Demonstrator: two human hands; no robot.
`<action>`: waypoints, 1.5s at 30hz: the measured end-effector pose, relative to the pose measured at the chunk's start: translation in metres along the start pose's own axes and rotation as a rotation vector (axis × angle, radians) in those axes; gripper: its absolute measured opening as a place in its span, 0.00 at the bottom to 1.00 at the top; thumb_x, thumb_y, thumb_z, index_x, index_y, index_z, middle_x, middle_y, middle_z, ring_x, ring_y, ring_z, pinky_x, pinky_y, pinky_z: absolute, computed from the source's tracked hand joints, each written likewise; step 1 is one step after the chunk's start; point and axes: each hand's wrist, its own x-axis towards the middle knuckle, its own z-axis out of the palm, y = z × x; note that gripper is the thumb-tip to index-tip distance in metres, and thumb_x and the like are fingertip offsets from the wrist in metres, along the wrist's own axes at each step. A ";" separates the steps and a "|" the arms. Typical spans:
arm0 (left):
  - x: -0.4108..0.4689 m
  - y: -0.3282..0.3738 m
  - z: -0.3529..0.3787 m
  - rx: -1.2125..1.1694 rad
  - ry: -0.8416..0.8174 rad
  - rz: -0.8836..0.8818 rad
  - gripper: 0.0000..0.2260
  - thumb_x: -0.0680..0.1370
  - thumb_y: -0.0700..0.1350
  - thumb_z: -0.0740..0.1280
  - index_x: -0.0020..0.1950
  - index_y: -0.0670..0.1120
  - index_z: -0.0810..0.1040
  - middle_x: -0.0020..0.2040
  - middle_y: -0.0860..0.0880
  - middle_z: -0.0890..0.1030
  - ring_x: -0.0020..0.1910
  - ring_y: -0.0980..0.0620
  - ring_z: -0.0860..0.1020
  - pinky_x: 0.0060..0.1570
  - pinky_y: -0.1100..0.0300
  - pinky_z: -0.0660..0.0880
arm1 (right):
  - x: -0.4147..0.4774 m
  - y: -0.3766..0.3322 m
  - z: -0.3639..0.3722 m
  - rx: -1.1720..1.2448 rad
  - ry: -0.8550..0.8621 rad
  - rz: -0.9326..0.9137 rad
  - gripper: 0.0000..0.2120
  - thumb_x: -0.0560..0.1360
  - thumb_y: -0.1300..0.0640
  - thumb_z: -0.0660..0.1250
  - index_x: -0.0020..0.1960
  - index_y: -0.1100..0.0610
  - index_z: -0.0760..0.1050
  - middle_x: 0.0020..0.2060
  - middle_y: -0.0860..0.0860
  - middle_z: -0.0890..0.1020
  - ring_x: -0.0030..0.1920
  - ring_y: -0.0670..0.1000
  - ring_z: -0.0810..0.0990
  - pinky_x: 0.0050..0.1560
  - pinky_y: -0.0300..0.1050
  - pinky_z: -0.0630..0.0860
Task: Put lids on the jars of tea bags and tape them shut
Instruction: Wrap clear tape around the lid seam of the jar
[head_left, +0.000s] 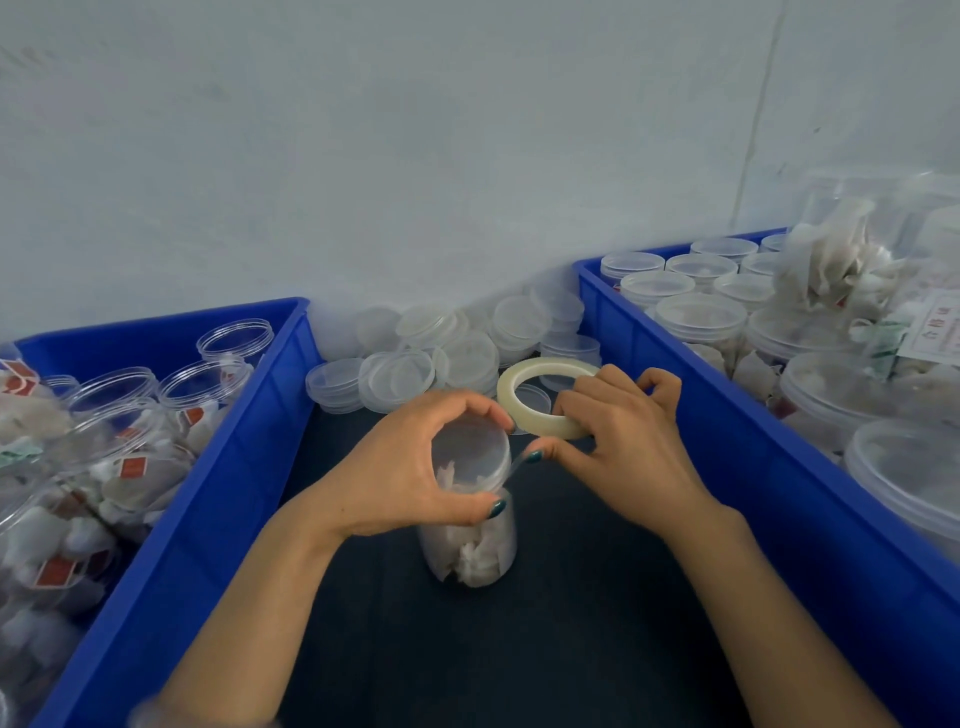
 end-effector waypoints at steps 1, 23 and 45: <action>0.000 0.001 -0.001 -0.001 -0.023 0.010 0.25 0.65 0.53 0.76 0.61 0.62 0.76 0.61 0.64 0.76 0.64 0.61 0.73 0.61 0.65 0.71 | 0.000 -0.002 0.002 0.006 0.001 0.001 0.35 0.71 0.21 0.43 0.40 0.47 0.75 0.38 0.41 0.74 0.46 0.43 0.66 0.52 0.46 0.52; -0.013 0.011 -0.021 0.492 0.020 -0.201 0.40 0.59 0.79 0.59 0.69 0.68 0.68 0.62 0.68 0.69 0.57 0.65 0.71 0.48 0.69 0.68 | -0.004 -0.010 0.000 0.149 -0.066 -0.131 0.17 0.80 0.37 0.53 0.44 0.44 0.74 0.41 0.39 0.72 0.47 0.43 0.67 0.50 0.49 0.57; -0.011 0.011 0.020 0.256 0.260 -0.072 0.22 0.64 0.74 0.69 0.50 0.64 0.73 0.55 0.65 0.74 0.55 0.65 0.73 0.49 0.61 0.74 | -0.003 -0.029 0.000 0.018 -0.220 -0.077 0.17 0.72 0.35 0.54 0.40 0.48 0.69 0.33 0.41 0.72 0.35 0.45 0.71 0.59 0.50 0.66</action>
